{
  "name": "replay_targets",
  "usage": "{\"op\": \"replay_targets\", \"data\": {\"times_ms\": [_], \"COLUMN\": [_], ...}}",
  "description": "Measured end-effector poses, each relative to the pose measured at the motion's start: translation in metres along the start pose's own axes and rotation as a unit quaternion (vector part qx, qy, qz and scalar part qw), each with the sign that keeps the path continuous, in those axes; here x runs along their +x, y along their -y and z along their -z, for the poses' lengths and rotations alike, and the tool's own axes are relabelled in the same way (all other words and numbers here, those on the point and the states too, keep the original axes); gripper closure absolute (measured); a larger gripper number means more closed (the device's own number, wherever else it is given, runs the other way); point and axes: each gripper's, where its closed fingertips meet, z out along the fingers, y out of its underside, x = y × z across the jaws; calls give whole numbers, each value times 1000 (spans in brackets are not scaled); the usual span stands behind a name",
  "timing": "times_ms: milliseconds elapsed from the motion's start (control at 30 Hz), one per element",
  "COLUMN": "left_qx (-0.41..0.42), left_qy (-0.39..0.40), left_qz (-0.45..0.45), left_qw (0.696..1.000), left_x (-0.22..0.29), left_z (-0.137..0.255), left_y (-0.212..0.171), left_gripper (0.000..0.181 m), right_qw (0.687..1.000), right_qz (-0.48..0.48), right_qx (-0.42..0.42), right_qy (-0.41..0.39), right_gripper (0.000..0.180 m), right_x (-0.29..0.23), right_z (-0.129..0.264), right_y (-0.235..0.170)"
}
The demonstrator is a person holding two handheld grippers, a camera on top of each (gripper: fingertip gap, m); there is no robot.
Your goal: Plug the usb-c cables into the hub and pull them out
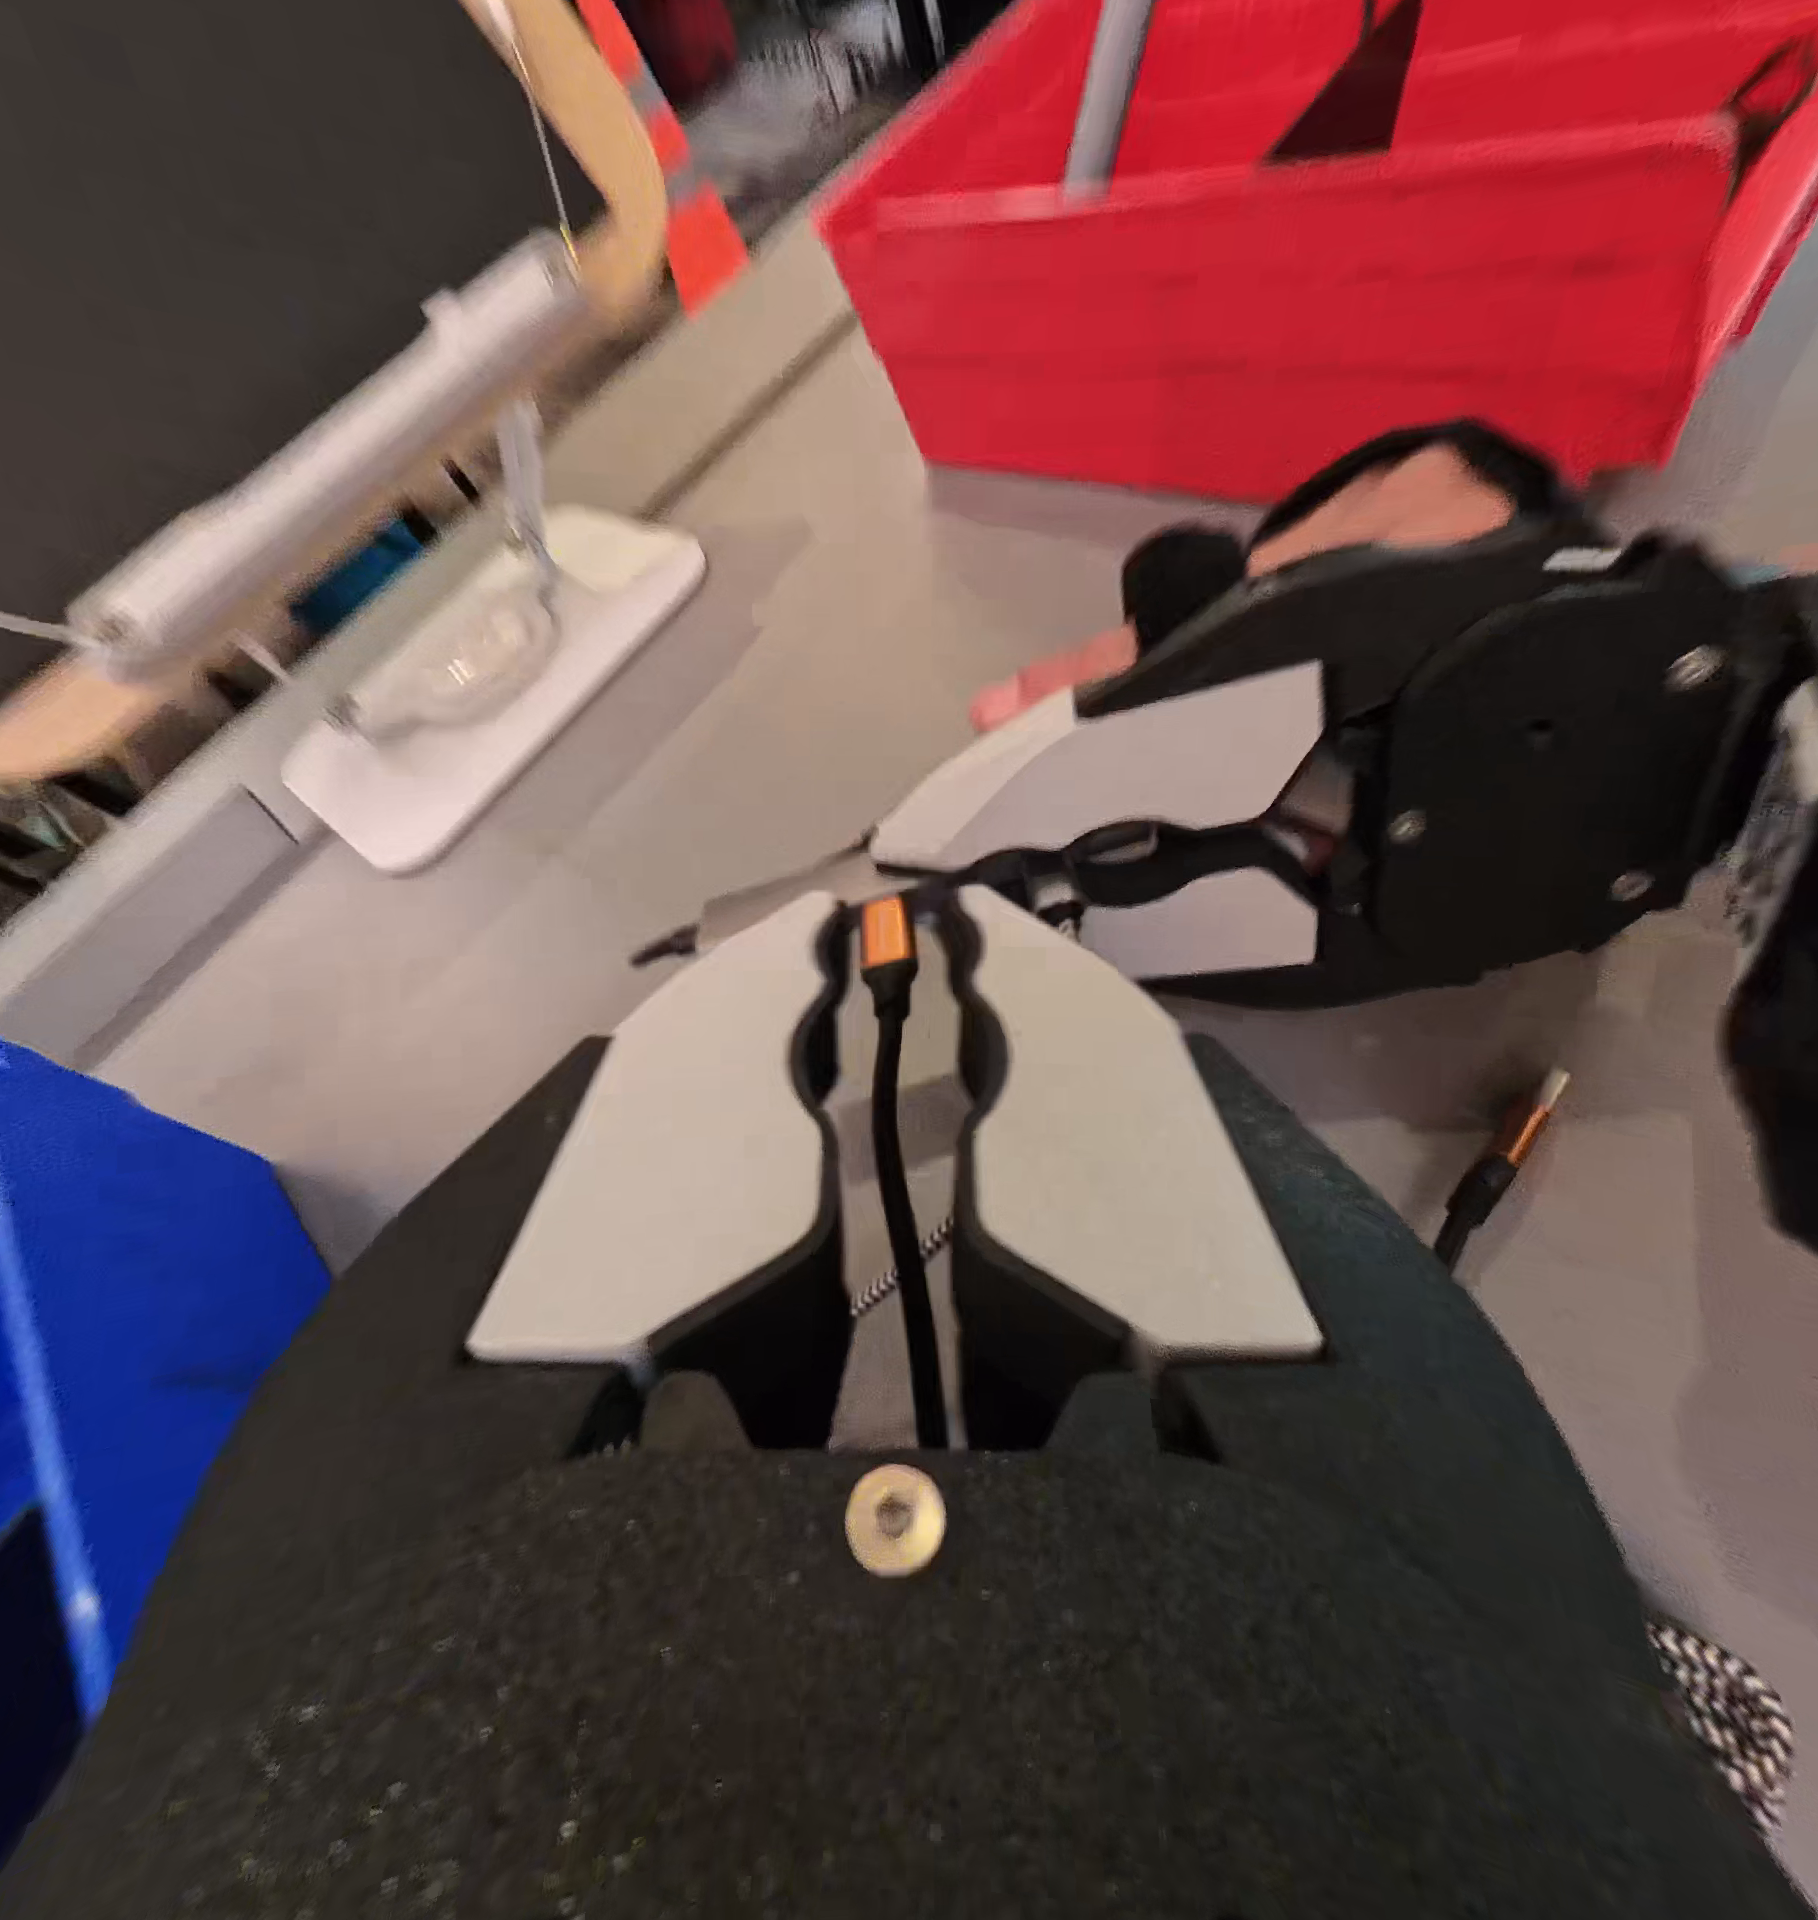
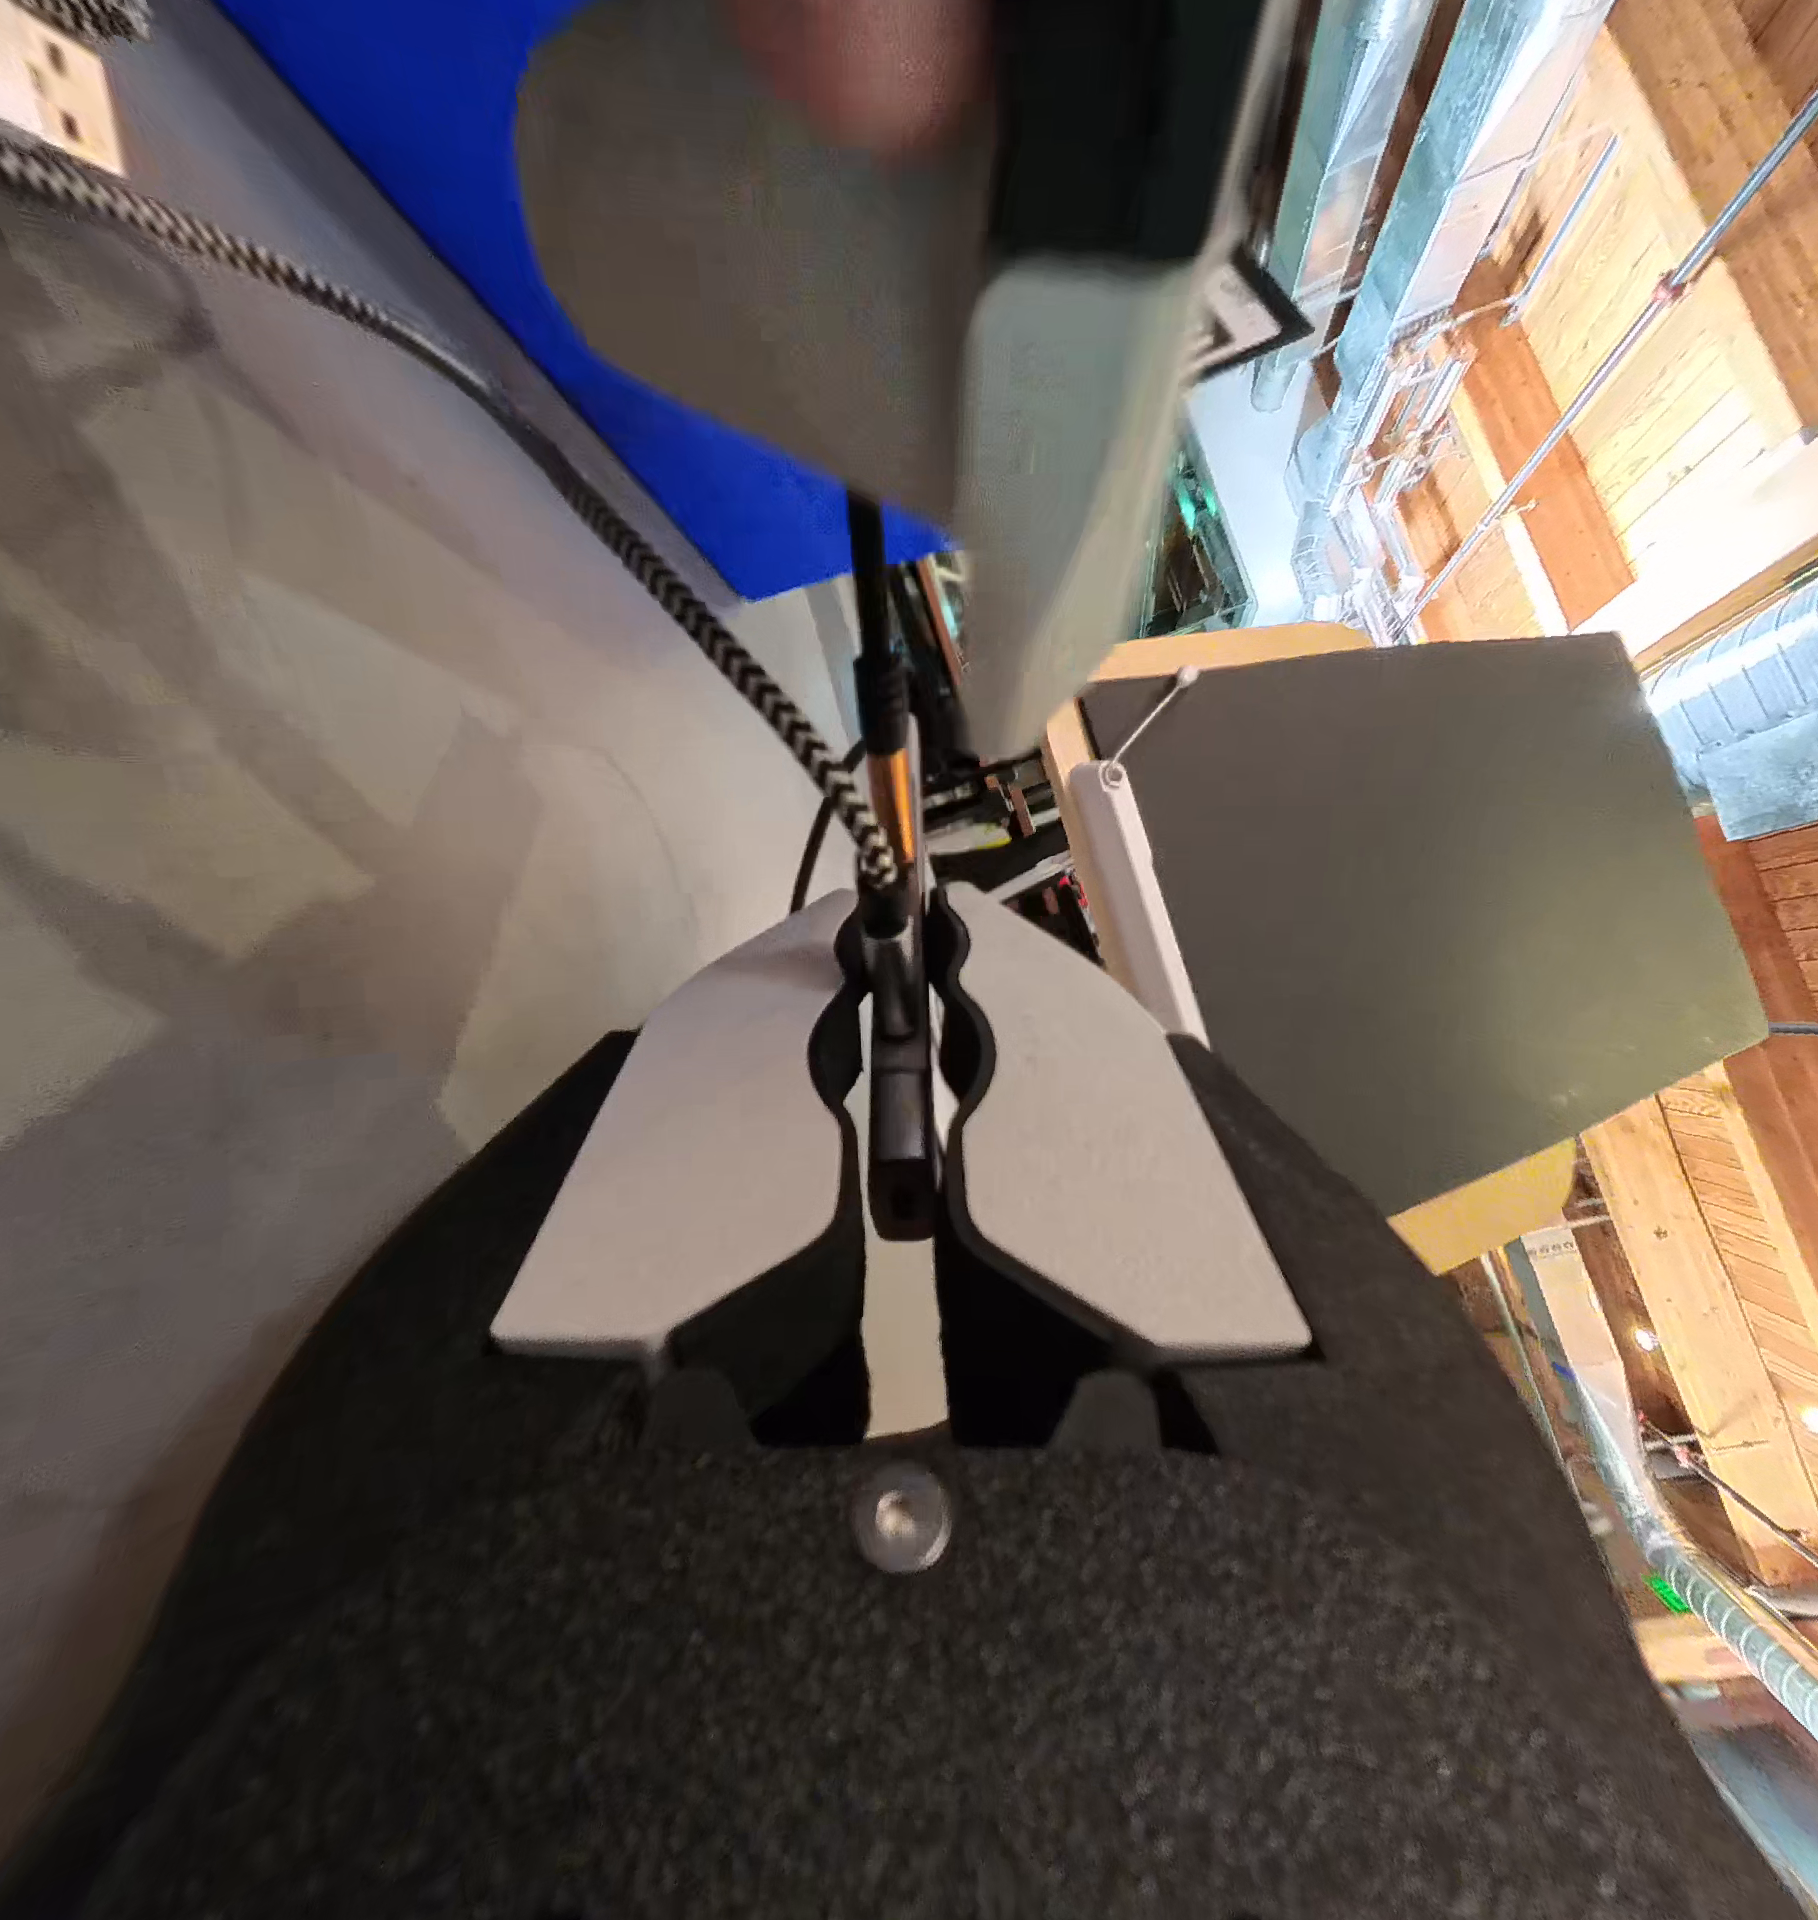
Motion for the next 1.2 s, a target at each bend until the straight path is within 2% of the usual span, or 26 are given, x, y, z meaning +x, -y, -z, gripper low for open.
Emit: {"op": "replay_targets", "data": {"times_ms": [33, 133, 333, 400, 500, 667, 1200], "left_qx": [19, 7, -55, -50, -53, -58, -81], "left_qy": [10, 14, -32, -30, -30, -9, -18], "left_qz": [-13, -46, 27, 34, 27, 28, 23], "left_qw": [1000, 999, 998, 998, 998, 998, 996], "left_x": [0, 3, 4, 2, 2, -1, 1], "left_z": [5, 9, -4, -6, -9, -11, -6], "left_y": [8, 12, -19, -22, -23, -23, -28], "left_gripper": [156, 157, 158, 164, 169, 169, 169], "right_qw": [1000, 1000, 1000, 1000, 1000, 1000, 1000], "right_qz": [-2, -7, -4, -3, -6, -12, -18], "right_qx": [0, 10, 26, 30, 24, 1, -10], "right_qy": [-1, -7, -9, -7, 0, -2, 10], "right_gripper": [170, 170, 170, 171, 170, 170, 169], "right_x": [1, 4, 3, 2, 0, 0, -4], "right_z": [0, 2, 5, 6, 4, 0, -2], "right_y": [0, 3, 9, 11, 9, 2, 3]}}
